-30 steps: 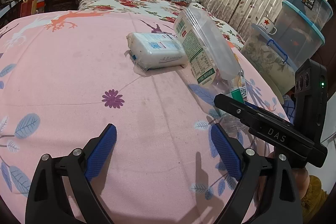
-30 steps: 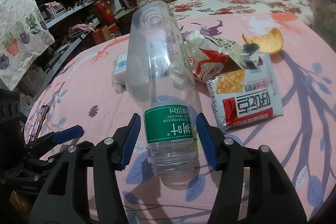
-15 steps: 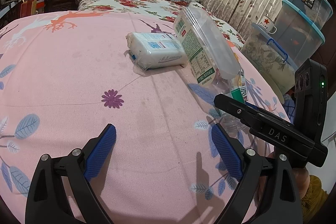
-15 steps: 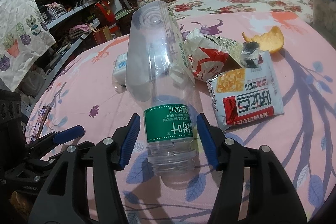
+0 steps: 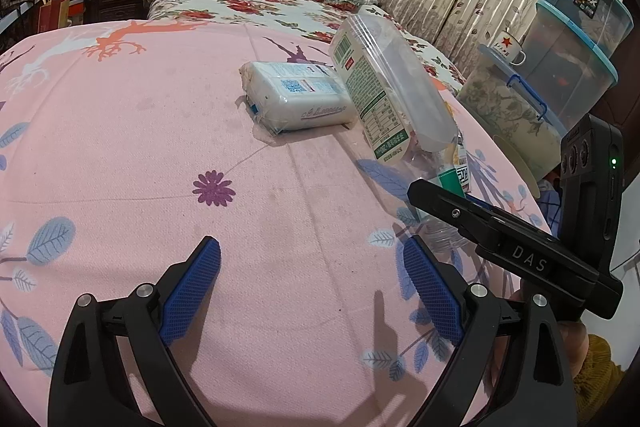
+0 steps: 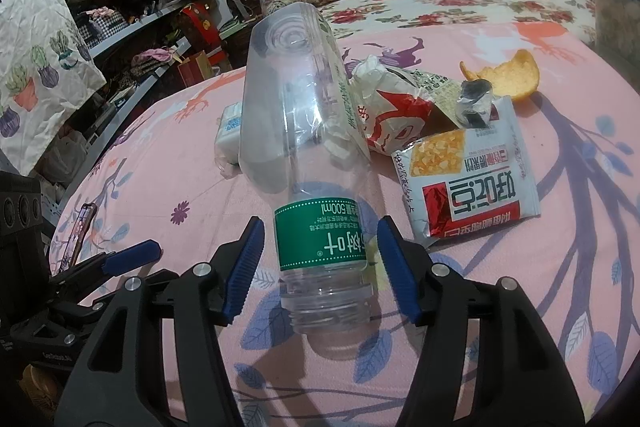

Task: Collect trash
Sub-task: 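Hold the water bottle in the right tool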

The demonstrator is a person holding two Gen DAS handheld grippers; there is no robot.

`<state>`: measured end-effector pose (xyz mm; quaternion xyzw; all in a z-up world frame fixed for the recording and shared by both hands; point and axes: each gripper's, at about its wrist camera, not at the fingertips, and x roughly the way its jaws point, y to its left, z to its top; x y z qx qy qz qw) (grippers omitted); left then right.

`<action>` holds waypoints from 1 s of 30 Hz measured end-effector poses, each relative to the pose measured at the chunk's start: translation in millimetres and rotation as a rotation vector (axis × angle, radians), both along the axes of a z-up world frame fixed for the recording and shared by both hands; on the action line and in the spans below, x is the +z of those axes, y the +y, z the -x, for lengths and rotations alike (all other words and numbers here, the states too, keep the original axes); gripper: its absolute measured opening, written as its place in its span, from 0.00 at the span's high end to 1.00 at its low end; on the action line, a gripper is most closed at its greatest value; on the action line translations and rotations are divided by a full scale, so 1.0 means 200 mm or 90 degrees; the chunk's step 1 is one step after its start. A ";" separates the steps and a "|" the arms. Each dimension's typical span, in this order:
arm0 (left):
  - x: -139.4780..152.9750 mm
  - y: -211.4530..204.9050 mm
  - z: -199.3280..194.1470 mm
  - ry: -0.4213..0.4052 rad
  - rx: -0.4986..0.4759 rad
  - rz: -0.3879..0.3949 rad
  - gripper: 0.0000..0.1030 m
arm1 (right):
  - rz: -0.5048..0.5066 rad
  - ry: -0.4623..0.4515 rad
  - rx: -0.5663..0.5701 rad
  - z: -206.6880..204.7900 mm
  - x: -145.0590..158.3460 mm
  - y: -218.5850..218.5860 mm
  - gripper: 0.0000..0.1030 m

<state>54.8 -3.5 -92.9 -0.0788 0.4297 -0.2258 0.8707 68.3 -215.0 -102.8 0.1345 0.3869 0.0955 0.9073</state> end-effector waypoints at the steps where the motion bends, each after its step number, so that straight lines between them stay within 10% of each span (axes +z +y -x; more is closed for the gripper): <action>1: 0.00 0.00 0.00 0.000 0.000 0.000 0.14 | 0.000 0.000 0.000 0.00 0.00 0.00 0.41; 30: 0.07 0.06 -0.05 -0.002 -0.018 0.073 0.09 | -0.034 -0.047 0.023 0.05 0.05 0.00 0.34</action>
